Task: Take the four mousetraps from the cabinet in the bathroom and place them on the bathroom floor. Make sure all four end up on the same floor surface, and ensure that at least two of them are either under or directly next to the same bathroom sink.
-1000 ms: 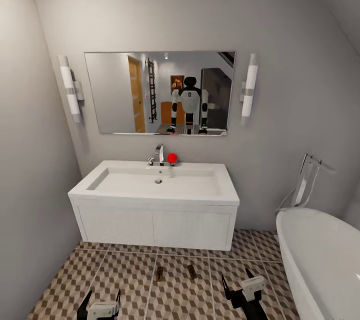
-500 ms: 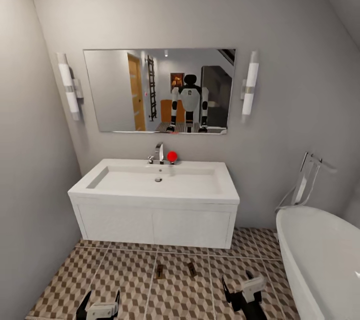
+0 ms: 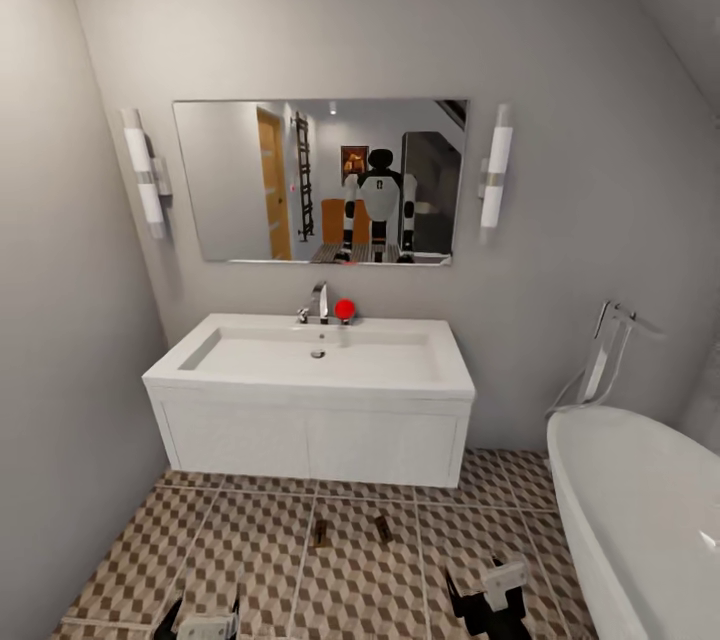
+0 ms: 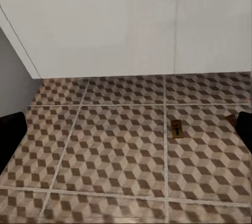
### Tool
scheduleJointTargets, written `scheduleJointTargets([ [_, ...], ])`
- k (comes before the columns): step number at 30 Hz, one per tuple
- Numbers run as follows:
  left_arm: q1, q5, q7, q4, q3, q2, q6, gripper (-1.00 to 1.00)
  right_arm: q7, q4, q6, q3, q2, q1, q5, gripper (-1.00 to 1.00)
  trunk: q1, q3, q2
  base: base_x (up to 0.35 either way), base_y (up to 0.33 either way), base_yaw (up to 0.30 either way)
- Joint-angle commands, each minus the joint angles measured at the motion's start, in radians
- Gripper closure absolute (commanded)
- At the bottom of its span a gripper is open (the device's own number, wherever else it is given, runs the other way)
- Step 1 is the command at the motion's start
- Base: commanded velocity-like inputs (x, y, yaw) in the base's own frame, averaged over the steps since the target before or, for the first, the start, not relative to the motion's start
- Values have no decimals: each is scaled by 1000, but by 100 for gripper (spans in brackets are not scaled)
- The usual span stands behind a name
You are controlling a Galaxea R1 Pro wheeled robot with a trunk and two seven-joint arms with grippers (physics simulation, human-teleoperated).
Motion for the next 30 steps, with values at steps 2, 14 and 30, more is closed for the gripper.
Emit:
scheduleJointTargets([
  [2, -1, 8, 0, 3, -9, -1, 10, -100, -3, 0, -2, 6, -1, 0, -1, -100, 0, 0, -1, -313, 0, 0],
  [14, -1, 8, 0, 3, -9, -2, 32, -100, -46, 0, -5, 6, 0, 1, -3, -100, 0, 0, -1, -323, 0, 0],
  [30, -1, 7, -6, 2, -9, -14, 181, -100, -64, -2, -8, 3, -2, 2, -38, -100, 0, 0, -1, -83, 0, 0],
])
